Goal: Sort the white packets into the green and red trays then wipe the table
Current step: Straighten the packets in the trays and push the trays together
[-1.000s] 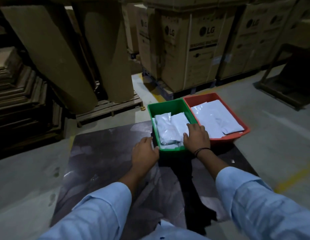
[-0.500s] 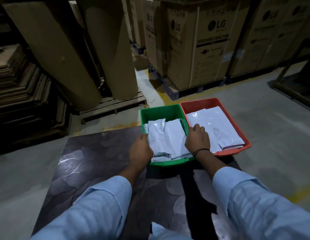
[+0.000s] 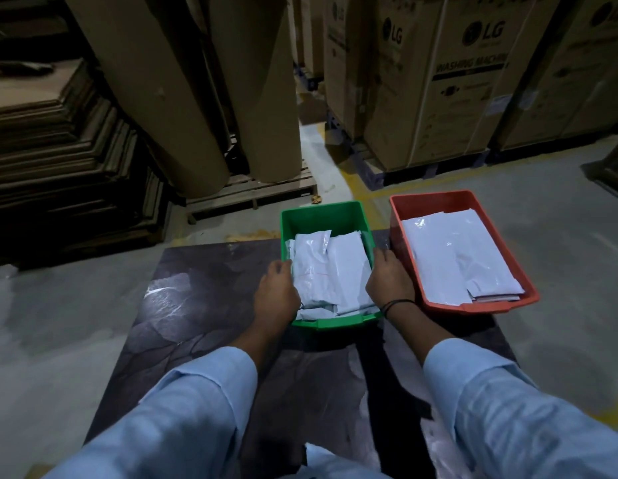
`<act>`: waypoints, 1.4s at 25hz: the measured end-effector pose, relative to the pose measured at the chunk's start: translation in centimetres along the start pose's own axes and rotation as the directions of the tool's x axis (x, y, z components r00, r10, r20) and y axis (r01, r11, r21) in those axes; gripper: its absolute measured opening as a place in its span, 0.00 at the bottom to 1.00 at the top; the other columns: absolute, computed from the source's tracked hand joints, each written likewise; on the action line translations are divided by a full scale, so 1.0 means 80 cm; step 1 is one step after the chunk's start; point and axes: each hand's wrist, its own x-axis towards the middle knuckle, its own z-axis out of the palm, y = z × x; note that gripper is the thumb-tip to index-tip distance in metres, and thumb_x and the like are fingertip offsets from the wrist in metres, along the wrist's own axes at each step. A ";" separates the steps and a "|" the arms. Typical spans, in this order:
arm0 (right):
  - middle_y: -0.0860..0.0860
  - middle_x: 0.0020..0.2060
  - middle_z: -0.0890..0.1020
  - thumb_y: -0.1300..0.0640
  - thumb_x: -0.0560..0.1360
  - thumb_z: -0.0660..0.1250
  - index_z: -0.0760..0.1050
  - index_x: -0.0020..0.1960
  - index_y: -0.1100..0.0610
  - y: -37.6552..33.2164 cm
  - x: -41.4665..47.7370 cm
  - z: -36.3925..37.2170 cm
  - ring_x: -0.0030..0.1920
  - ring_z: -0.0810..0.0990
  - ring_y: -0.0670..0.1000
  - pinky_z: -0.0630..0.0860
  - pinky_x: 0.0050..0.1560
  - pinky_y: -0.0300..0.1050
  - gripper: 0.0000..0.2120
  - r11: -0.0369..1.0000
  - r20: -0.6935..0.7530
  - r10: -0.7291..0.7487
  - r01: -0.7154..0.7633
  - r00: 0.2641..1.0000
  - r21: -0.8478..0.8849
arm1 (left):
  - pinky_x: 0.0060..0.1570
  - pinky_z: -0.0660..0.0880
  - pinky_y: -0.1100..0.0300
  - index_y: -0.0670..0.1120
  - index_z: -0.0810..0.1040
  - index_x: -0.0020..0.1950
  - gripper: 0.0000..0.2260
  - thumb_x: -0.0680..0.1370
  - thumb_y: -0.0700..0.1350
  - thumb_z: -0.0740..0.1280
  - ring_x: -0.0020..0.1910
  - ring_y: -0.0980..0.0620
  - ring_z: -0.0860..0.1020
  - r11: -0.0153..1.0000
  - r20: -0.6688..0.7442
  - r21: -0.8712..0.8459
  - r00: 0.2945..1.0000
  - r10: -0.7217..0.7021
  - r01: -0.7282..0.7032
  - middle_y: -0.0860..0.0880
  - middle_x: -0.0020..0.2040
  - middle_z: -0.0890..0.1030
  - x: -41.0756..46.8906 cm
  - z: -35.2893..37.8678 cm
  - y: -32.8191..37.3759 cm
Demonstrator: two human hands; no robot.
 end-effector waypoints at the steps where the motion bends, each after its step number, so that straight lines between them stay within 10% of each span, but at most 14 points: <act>1: 0.68 0.47 0.79 0.74 0.62 0.64 0.75 0.58 0.69 -0.007 -0.001 0.006 0.43 0.80 0.68 0.79 0.43 0.54 0.23 1.000 -0.004 -0.003 0.003 1.000 0.017 | 0.56 0.77 0.43 0.45 0.71 0.73 0.28 0.72 0.34 0.62 0.59 0.34 0.76 1.000 -0.013 -0.014 1.000 -0.001 0.001 0.40 0.67 0.74 0.001 -0.003 -0.008; 23: 0.65 0.52 0.76 0.71 0.70 0.61 0.72 0.66 0.67 -0.394 -0.074 0.163 0.52 0.76 0.67 0.76 0.47 0.55 0.24 0.994 0.124 -0.083 0.073 0.989 0.086 | 0.49 0.76 0.47 0.46 0.74 0.68 0.25 0.71 0.32 0.62 0.53 0.37 0.77 0.991 -0.113 0.125 0.993 -0.038 0.052 0.43 0.61 0.78 -0.017 -0.175 -0.388; 35: 0.60 0.77 0.59 0.68 0.72 0.59 0.67 0.71 0.61 -0.454 -0.062 0.176 0.68 0.64 0.65 0.66 0.67 0.53 0.26 0.959 0.220 -0.191 0.229 0.957 -0.167 | 0.52 0.78 0.46 0.49 0.68 0.75 0.28 0.75 0.38 0.64 0.64 0.40 0.73 0.976 0.001 0.215 1.000 -0.029 0.028 0.47 0.74 0.69 0.007 -0.192 -0.450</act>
